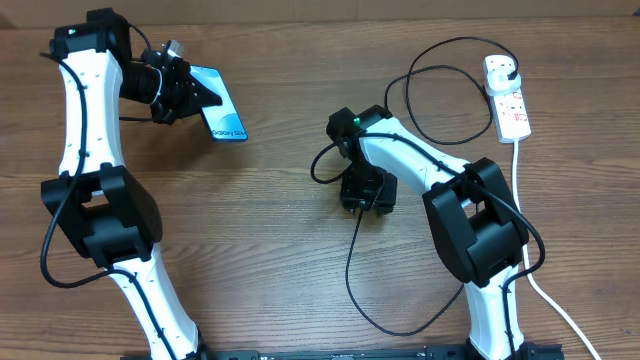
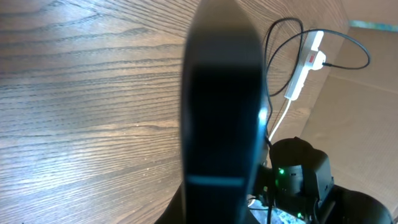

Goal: Plug charger to phone and switch on socket

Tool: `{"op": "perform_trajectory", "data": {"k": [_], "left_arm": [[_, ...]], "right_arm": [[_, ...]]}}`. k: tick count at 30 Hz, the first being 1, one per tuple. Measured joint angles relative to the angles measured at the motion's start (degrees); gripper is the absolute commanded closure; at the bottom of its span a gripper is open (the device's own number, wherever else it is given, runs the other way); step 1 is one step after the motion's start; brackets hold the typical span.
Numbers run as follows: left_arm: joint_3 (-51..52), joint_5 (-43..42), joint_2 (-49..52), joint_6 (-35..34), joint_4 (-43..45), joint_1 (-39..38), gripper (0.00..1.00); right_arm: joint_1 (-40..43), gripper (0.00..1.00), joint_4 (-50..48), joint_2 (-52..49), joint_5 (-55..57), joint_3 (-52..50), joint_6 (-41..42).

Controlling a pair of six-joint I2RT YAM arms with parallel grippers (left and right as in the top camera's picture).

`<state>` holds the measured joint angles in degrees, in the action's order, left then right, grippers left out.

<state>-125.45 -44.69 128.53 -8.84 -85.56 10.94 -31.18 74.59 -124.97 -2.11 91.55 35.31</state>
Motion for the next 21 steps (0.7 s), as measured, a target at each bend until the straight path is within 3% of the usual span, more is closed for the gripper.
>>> {"op": "perform_trajectory", "data": {"k": [5,12,21], "left_arm": [[0.0,0.0,0.0,0.0,0.2,-1.2,0.96],[0.0,0.0,0.0,0.0,1.2,-2.1,0.96],[0.0,0.0,0.0,0.0,1.3,-2.1,0.96]], "right_arm": [[1.1,0.00,5.2,-0.2,0.0,4.4,0.1],[2.0,0.00,10.8,-0.1,0.7,11.5,0.2],[2.1,0.00,11.2,1.8,3.9,12.3,3.5]]}}
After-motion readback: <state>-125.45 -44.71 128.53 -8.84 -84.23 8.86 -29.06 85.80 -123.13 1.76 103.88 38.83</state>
